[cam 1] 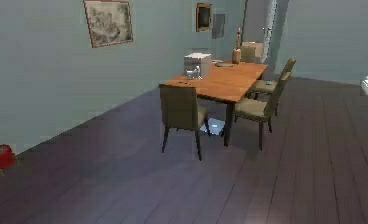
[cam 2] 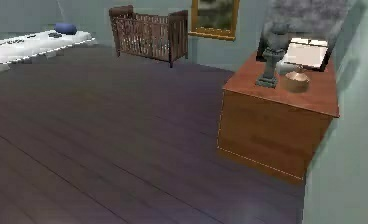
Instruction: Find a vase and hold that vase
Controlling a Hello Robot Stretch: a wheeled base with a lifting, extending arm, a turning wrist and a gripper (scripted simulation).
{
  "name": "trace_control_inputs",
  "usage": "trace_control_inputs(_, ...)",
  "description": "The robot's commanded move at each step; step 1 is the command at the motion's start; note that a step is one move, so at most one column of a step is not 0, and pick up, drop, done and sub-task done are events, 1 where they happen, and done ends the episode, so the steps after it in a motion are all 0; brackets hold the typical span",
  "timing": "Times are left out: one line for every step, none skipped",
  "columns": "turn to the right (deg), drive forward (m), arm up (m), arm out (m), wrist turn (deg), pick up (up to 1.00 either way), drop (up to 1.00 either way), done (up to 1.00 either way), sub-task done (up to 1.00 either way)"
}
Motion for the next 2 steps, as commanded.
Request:
trace_control_inputs(30.0, 0.00, 0.00, 0.00, 0.0, 0.00, 0.00, 0.00, 0.00)
trace_control_inputs(0.0, 0.15, 0.00, 0.00, 0.0, 0.00, 0.00, 0.00, 0.00)
